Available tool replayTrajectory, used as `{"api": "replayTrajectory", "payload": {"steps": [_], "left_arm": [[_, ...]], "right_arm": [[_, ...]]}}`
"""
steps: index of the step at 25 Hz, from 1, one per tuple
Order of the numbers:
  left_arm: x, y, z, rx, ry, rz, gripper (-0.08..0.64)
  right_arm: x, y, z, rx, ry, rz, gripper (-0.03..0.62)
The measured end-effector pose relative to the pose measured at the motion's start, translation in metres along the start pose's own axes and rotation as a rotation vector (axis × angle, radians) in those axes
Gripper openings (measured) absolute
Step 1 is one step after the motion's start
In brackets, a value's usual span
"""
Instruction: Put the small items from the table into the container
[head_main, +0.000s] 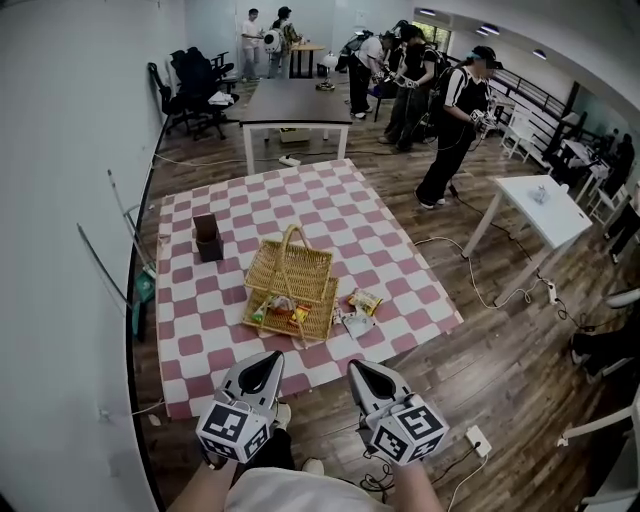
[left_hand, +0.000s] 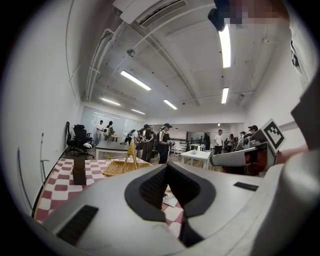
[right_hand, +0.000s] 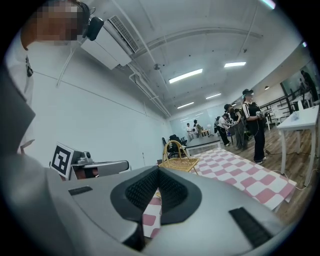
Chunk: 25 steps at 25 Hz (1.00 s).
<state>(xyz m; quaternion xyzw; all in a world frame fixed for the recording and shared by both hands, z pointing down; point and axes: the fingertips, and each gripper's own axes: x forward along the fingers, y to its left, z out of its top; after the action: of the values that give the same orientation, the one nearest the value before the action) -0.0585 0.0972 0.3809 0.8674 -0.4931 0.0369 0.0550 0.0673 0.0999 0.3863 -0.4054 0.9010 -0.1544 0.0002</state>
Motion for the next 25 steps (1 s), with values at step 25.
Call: {"api": "replayTrajectory", "payload": {"steps": [25], "left_arm": [[0.105,0.065,0.009,0.004,-0.010,-0.138,0.000]], "right_arm": [[0.098,-0.039,0.032,-0.035,0.004,-0.025,0.014]]}}
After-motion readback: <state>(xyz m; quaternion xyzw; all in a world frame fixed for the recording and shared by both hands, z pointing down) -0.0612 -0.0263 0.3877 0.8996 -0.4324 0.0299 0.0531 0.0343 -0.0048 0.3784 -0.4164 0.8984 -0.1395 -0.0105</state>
